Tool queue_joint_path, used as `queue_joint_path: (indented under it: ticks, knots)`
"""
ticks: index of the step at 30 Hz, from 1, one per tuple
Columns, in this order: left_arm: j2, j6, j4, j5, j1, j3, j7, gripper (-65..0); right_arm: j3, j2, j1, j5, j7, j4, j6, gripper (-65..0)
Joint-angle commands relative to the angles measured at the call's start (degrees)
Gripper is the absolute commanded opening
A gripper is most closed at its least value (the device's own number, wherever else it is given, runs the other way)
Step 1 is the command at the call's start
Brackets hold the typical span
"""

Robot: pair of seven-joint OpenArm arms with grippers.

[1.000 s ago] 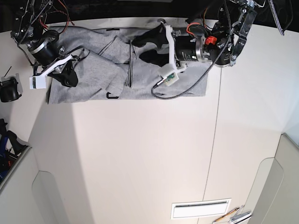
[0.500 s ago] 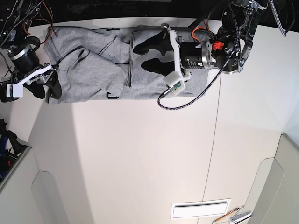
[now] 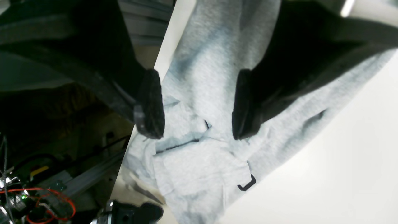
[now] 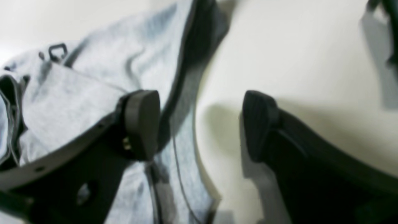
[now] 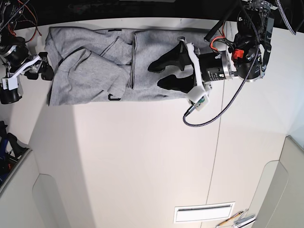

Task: Fold the T-shirt properly
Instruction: 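Lay the folded end onto the shirt and open the left gripper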

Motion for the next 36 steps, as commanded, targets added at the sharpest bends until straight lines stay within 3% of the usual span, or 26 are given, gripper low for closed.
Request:
queue_joint_path:
  ticks: [1,13,30,36]
  knots:
    - [-0.2,-0.5,1.0,-1.6,-0.4,-0.2,-1.0,-27.0,-0.5,0.9,0.3,1.3,1.0,0.3,0.4,-23.6]
    - [-0.2,-0.5,1.0,-0.7,-0.4,-0.2,-1.1,-27.0,-4.4,0.9,0.3,7.7,-3.1,-0.2,0.4,-23.6]
    - [-0.2,-0.5,1.0,0.1,-2.0,-2.6,-1.0,-27.0,-6.3,-2.1,-0.7,7.8,-3.2,-0.2,0.5,-24.8]
    - [-0.2,-0.5,1.0,0.2,-2.0,-10.5,-0.6,-27.0,-6.3,-2.1,-0.7,7.7,-3.0,-0.2,0.4,-56.4]
